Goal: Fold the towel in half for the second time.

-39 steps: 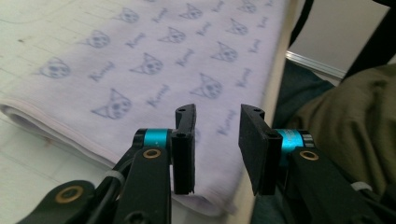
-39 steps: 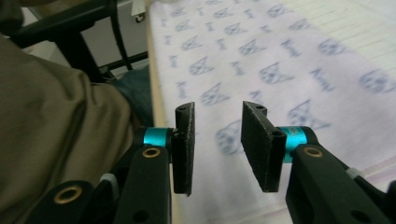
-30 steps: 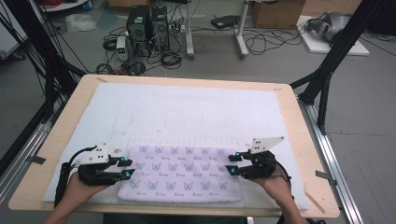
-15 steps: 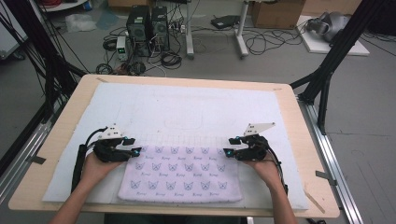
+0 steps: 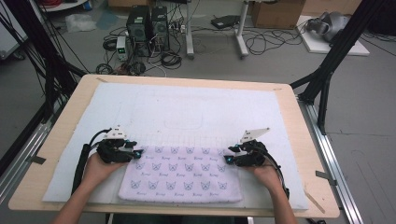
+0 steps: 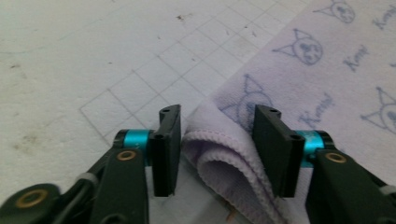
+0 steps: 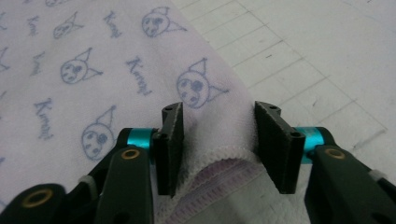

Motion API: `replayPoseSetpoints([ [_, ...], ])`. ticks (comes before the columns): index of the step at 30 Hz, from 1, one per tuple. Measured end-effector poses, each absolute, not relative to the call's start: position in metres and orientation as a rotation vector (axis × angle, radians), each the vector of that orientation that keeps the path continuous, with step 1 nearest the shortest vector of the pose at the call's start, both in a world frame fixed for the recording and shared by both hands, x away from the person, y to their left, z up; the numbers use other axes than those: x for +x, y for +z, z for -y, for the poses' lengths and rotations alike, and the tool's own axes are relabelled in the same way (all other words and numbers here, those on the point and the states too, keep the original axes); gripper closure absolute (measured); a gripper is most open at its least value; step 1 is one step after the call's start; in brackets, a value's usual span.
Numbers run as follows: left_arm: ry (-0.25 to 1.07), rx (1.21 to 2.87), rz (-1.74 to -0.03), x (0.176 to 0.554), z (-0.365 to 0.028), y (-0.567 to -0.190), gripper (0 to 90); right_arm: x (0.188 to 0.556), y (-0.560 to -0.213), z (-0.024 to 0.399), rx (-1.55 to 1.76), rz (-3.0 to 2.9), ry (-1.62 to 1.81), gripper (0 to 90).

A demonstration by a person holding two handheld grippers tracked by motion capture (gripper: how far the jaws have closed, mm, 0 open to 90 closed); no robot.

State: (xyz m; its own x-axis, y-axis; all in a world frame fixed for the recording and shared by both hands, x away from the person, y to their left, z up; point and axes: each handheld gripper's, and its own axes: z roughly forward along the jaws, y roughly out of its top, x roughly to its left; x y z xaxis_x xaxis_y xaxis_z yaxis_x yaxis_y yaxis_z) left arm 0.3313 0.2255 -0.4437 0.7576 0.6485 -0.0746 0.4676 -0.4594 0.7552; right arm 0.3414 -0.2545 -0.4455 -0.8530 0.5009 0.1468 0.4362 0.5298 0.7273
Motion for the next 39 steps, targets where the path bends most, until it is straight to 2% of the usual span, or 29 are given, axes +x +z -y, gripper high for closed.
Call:
replayPoseSetpoints([
  [4,0.271,2.143,-0.806,0.330,-0.225,-0.443,64.8,0.340,-0.446,0.254,0.811,-2.697,1.266,69.4],
  [13,0.287,2.144,-0.769,0.326,-0.225,-0.442,80.5,0.336,-0.445,0.255,0.815,-2.679,1.284,77.9],
  [28,0.361,2.103,-0.777,0.324,-0.224,-0.426,82.4,0.337,-0.427,0.256,0.783,-2.639,1.322,79.8],
  [39,0.428,2.042,-0.817,0.346,-0.223,-0.409,82.3,0.358,-0.407,0.261,0.809,-2.577,1.338,79.8],
])
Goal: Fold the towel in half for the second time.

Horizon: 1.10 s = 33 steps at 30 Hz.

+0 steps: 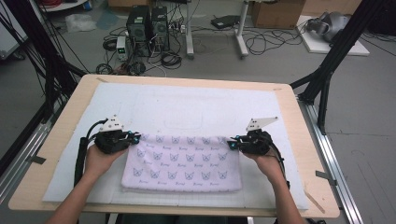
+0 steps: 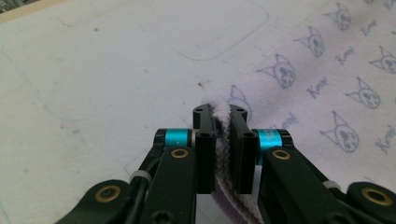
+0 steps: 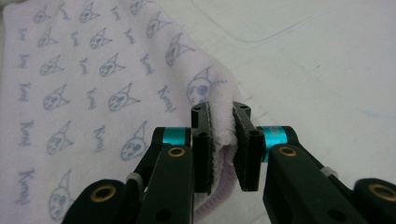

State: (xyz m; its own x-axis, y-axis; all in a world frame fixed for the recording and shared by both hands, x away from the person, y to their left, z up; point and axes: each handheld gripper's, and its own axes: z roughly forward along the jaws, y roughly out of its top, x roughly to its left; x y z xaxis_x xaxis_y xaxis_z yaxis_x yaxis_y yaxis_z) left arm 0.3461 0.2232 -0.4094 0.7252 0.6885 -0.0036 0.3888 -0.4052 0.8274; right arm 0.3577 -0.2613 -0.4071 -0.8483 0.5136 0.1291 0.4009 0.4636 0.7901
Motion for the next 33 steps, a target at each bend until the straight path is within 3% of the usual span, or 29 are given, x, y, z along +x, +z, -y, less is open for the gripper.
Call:
replayPoseSetpoints([
  [21,0.556,2.033,-0.905,0.433,-0.214,-0.387,80.7,0.446,-0.389,0.251,0.907,-2.489,1.230,79.5],
  [23,0.567,2.036,-0.949,0.440,-0.213,-0.391,69.4,0.452,-0.395,0.255,0.966,-2.436,1.237,68.2],
  [26,0.522,2.060,-0.980,0.442,-0.216,-0.398,62.9,0.457,-0.408,0.261,1.093,-2.455,1.198,55.5],
  [33,0.436,2.074,-0.913,0.418,-0.215,-0.410,61.9,0.442,-0.408,0.263,1.084,-2.453,1.216,52.5],
])
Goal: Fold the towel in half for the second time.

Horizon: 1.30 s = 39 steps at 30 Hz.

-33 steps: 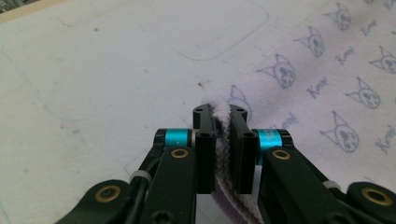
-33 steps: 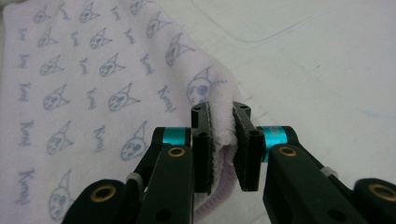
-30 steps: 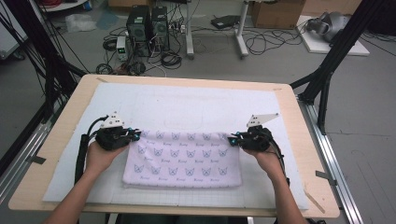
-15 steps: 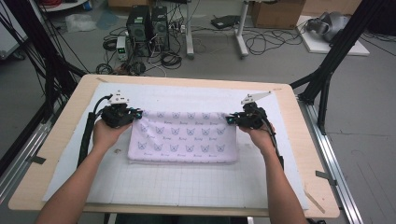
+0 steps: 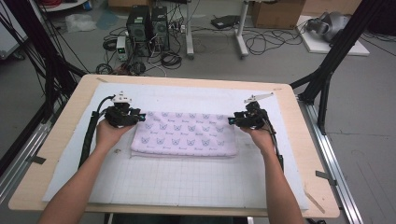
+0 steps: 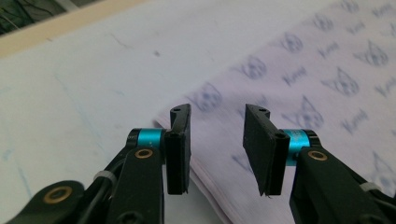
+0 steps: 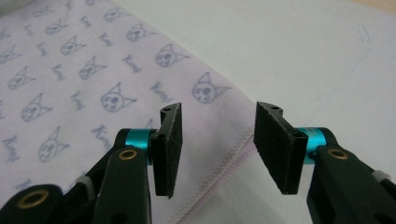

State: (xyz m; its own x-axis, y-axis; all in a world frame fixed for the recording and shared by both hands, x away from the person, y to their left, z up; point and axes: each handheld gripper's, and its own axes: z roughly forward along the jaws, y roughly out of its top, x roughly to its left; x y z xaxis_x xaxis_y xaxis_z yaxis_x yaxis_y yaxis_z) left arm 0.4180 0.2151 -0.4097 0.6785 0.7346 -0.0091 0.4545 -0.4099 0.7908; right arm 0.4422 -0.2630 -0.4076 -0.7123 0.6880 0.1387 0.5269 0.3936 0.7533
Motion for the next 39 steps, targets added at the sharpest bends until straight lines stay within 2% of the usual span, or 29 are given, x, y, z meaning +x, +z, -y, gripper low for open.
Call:
replayPoseSetpoints([
  [9,0.369,2.090,-0.838,0.380,-0.217,-0.423,63.0,0.422,-0.411,0.251,1.011,-2.509,1.214,52.8],
  [17,0.337,2.177,-0.805,0.368,-0.214,-0.438,62.8,0.415,-0.418,0.241,0.981,-2.529,1.217,50.4],
  [21,0.348,2.158,-0.802,0.365,-0.215,-0.437,61.7,0.411,-0.420,0.241,0.986,-2.517,1.229,48.2],
  [32,0.359,2.028,-0.853,0.361,-0.226,-0.420,42.1,0.401,-0.417,0.236,0.978,-2.487,1.267,35.4],
  [39,0.367,2.003,-0.863,0.360,-0.229,-0.416,36.1,0.392,-0.414,0.227,0.935,-2.479,1.283,29.6],
])
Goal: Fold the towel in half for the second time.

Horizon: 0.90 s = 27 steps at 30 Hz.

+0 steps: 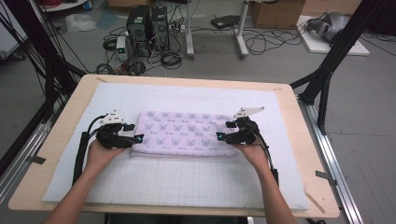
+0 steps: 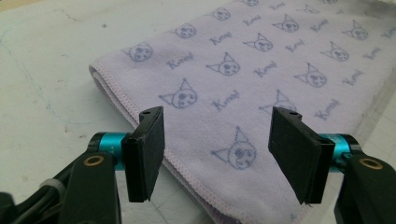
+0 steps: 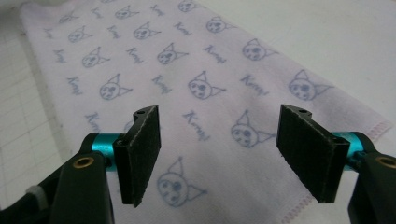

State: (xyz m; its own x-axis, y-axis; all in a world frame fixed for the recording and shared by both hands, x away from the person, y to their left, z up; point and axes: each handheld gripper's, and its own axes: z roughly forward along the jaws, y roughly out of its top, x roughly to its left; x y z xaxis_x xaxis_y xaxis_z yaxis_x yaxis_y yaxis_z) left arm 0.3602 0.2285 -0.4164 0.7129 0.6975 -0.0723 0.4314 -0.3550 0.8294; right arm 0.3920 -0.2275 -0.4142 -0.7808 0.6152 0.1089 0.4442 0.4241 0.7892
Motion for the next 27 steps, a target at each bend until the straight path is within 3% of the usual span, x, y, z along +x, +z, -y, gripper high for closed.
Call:
replayPoseSetpoints([
  [16,0.394,2.006,-0.835,0.345,-0.229,-0.408,29.7,0.366,-0.402,0.231,0.914,-2.451,1.284,13.3],
  [27,0.405,1.998,-0.836,0.330,-0.239,-0.406,27.6,0.353,-0.393,0.233,0.865,-2.440,1.276,12.4],
])
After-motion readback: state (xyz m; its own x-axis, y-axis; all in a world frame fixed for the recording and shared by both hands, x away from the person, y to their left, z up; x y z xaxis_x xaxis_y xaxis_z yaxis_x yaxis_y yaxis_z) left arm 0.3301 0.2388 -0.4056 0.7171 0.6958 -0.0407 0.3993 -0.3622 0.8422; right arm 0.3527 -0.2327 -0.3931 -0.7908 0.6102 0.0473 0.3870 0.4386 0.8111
